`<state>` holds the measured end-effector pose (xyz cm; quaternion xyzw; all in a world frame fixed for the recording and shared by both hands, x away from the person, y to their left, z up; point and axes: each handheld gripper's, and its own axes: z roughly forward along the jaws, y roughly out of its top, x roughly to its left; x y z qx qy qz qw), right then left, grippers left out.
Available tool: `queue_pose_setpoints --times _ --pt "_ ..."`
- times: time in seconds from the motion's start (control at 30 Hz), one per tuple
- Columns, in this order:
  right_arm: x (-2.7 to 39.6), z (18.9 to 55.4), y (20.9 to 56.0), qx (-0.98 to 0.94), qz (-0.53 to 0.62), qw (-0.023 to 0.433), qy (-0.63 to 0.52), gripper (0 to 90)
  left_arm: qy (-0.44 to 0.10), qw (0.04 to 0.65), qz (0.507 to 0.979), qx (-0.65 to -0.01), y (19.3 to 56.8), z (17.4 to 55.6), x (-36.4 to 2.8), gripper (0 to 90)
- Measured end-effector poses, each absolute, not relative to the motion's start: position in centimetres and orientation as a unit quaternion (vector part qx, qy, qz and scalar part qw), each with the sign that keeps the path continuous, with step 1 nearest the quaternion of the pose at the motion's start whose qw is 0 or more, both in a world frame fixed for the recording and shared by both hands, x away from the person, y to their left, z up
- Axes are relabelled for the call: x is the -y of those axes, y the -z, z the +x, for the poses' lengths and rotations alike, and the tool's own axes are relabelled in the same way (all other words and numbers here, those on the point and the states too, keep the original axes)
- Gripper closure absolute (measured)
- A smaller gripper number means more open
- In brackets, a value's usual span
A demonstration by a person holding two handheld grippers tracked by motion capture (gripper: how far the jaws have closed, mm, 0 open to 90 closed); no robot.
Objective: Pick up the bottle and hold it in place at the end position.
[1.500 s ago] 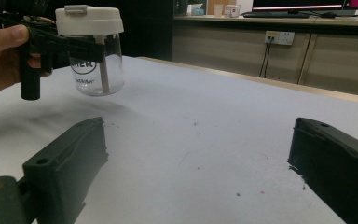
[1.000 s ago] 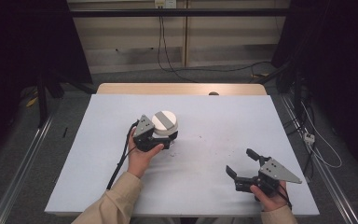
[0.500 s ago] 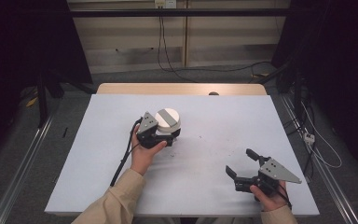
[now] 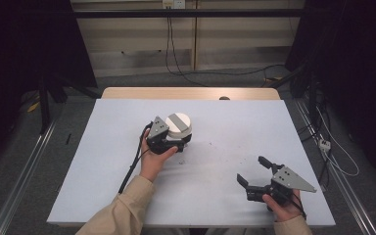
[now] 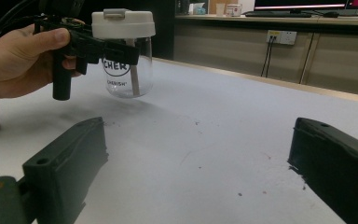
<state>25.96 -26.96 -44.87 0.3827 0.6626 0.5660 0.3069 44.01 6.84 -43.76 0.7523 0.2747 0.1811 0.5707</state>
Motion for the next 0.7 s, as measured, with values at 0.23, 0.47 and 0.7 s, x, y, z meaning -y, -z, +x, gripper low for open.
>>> queue_pose_setpoints --times 0.23,0.47,0.7 --pt "27.0 25.9 44.9 -0.661 0.383 0.31 -0.565 3.7 -0.177 0.57 0.755 -0.27 44.0 44.4 -6.0 18.5" --pt "27.0 25.9 44.9 -0.661 0.384 0.307 -0.567 3.8 -0.176 0.566 0.76 -0.266 44.3 44.6 -5.5 18.6" --pt "27.1 25.9 44.9 -0.662 0.383 0.306 -0.567 3.7 -0.171 0.567 0.761 -0.266 44.5 44.9 -5.1 18.5"
